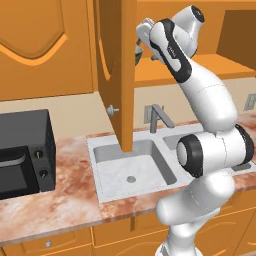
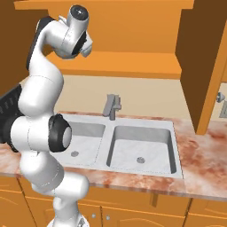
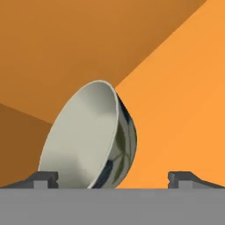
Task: Take the smaller bowl and place it next to the appetizer plate on the dining counter , and place the larger bowl next to the plate with cooked food.
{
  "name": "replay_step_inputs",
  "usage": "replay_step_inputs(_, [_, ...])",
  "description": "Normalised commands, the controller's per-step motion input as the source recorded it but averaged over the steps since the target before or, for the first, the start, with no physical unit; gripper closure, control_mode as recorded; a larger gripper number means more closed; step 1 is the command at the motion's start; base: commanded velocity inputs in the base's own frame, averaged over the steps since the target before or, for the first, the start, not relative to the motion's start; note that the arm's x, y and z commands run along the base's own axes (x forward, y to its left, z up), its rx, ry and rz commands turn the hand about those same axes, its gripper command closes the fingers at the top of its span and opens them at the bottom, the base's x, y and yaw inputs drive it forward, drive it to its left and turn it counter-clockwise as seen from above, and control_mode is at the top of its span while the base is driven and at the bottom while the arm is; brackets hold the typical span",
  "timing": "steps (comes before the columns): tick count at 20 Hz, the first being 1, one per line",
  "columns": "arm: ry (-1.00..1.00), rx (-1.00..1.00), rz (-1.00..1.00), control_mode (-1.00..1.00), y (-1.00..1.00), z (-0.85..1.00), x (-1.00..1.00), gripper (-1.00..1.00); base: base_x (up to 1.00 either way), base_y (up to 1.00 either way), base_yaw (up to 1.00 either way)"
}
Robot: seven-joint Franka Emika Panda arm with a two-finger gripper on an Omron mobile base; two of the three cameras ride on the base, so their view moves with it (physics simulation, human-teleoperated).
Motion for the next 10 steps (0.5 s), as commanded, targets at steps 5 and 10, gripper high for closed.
replay_step_inputs(5, [0.00, -0.03, 0.00, -1.00, 0.03, -0.35, 0.17, -1.00, 0.00, 0.00, 0.00])
replay_step_inputs(10, [0.02, 0.00, 0.00, -1.00, 0.07, -0.01, 0.58, -1.00, 0.00, 0.00, 0.00])
